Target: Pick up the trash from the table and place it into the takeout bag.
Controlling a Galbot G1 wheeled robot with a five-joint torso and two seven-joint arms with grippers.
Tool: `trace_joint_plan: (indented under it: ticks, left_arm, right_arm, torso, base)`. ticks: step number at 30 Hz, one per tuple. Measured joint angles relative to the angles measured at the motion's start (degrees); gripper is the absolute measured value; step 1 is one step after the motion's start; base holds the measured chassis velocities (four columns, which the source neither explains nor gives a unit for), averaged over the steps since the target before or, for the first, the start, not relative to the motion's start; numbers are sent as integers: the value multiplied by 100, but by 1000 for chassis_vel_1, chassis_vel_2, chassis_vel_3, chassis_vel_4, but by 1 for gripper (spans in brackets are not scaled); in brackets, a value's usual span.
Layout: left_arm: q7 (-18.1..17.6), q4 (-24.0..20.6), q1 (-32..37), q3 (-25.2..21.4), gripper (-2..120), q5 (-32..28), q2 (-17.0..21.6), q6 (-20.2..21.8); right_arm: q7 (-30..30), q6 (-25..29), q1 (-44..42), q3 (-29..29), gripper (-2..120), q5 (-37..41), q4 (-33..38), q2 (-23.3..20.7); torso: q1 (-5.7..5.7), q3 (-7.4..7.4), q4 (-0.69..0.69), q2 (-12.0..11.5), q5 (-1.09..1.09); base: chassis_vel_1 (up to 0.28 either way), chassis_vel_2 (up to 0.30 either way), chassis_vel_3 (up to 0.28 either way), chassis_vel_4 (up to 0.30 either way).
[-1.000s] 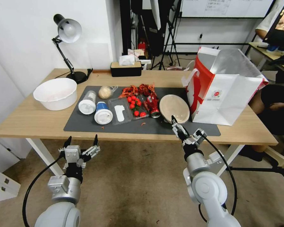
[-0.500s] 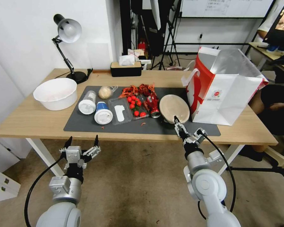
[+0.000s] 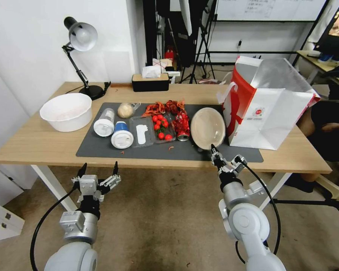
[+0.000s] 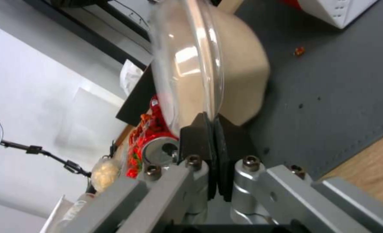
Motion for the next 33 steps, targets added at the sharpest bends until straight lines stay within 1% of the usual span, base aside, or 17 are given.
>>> trace_joint_plan:
  ticks: [9, 12, 14, 15, 18, 19, 20, 21, 22, 25, 27, 29, 30, 31, 33]
  left_arm:
    - [1, 20, 12, 1, 100, 28, -9, -41]
    - [1, 20, 23, 11, 100, 36, -15, -53]
    - [2, 20, 29, 26, 100, 44, -23, -71]
    - [2, 20, 29, 26, 100, 44, -23, -71]
    - [4, 19, 58, 36, 100, 54, -33, -119]
    - [4, 19, 58, 36, 100, 54, -33, -119]
    - [4, 19, 64, 37, 100, 55, -33, -132]
    - [4, 17, 70, 38, 100, 55, -33, -156]
    - [4, 17, 70, 38, 100, 55, -33, -156]
    - [5, 12, 77, 39, 100, 56, -33, -183]
    - [5, 10, 77, 39, 100, 57, -33, -185]
    - [17, 16, 49, 76, 100, 57, -7, -186]
    - [28, 26, 36, 91, 100, 57, 5, -186]
    - [28, 26, 36, 91, 100, 57, 5, -186]
    - [42, 42, 35, 106, 100, 57, 15, -186]
  right_arm:
    - [-48, 107, -154, 27, 0, -20, 198, 12]
    - [-211, 126, -195, 56, 0, -75, 297, -5]
    - [-426, 157, -215, 70, 0, -141, 375, -30]
    - [-426, 157, -215, 70, 0, -141, 375, -30]
    - [-1102, 165, -253, 82, 0, -350, 517, -146]
    - [-1102, 165, -253, 82, 0, -350, 517, -146]
    - [-1244, 166, -257, 81, 0, -435, 533, -176]
    - [-1516, 193, -253, 68, 0, -644, 564, -248]
    - [-1516, 193, -253, 68, 0, -644, 564, -248]
    - [-1951, 444, -127, 109, 0, -1123, 678, -353]
    - [-1987, 495, -80, 152, 0, -1200, 733, -370]
    - [-2000, 690, 32, 345, 0, -1358, 917, -421]
    - [-1958, 765, 74, 463, 0, -1403, 992, -451]
    - [-1958, 765, 74, 463, 0, -1403, 992, -451]
    - [-1741, 858, 205, 703, 0, -1494, 1131, -563]
  torso:
    - [0, 0, 0, 0, 0]
    - [0, 0, 0, 0, -1]
    - [0, 0, 0, 0, 0]
    - [0, 0, 0, 0, 0]
    - [0, 0, 0, 0, 0]
    - [0, 0, 0, 0, 0]
    - [0, 0, 0, 0, 0]
    - [0, 0, 0, 0, 0]
    - [0, 0, 0, 0, 0]
    - [0, 0, 0, 0, 1]
    - [0, 0, 0, 0, 0]
    - [0, 0, 1, 0, 1]
    - [0, 0, -2, 0, 0]
    - [0, 0, -2, 0, 0]
    - [0, 0, -1, 0, 1]
  base:
    - [0, 0, 0, 0]
    - [0, 0, 0, 0]
    - [0, 0, 0, 0]
    - [0, 0, 0, 0]
    - [0, 0, 0, 0]
    - [0, 0, 0, 0]
    - [0, 0, 0, 0]
    - [0, 0, 0, 0]
    - [0, 0, 0, 0]
    - [0, 0, 0, 0]
    - [0, 0, 0, 0]
    - [0, 0, 0, 0]
    - [0, 0, 0, 0]
    - [0, 0, 0, 0]
    - [0, 0, 0, 0]
